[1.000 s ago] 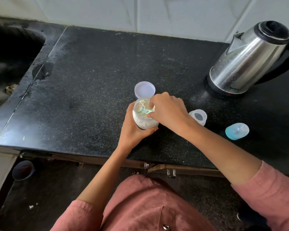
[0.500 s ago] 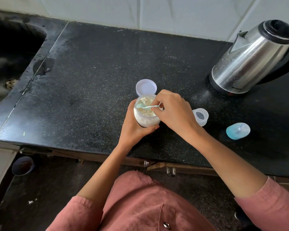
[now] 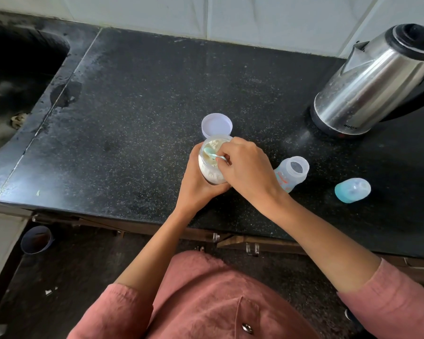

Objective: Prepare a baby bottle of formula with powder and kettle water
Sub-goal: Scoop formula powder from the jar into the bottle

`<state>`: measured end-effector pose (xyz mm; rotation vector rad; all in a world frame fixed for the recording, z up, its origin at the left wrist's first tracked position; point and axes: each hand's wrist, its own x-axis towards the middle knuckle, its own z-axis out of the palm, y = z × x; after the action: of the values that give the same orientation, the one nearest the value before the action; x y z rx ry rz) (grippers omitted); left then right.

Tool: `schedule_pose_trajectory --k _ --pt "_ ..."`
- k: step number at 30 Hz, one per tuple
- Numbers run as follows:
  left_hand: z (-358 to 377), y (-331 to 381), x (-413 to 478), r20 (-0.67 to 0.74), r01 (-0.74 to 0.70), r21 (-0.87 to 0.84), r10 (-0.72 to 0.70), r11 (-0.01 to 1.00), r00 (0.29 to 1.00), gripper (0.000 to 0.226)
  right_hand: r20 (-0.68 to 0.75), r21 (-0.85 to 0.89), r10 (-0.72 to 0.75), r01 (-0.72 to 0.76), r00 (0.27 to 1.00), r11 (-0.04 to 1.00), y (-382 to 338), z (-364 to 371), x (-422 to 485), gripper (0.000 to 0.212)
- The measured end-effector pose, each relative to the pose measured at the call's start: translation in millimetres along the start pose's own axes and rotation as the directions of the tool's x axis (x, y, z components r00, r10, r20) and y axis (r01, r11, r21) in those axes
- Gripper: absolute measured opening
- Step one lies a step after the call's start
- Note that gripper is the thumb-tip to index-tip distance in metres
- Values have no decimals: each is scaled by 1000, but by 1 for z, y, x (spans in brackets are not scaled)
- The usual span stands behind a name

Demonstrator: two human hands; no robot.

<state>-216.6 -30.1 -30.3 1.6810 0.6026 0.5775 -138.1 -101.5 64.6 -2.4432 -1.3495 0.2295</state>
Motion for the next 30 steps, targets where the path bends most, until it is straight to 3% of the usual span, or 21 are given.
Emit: schedule_pose_trajectory --k 7,16,30 --pt "0 0 -1 0 21 -14 -21 1000 1000 82 -2 241 164 -159 986 957 -5 5 8 20" --pt "0 2 -1 7 -4 -24 4 1000 1000 81 2 463 231 -206 973 862 -4 3 5 13" --pt "0 -4 2 5 -32 28 32 999 999 84 -13 453 179 -154 984 878 -15 5 4 14"
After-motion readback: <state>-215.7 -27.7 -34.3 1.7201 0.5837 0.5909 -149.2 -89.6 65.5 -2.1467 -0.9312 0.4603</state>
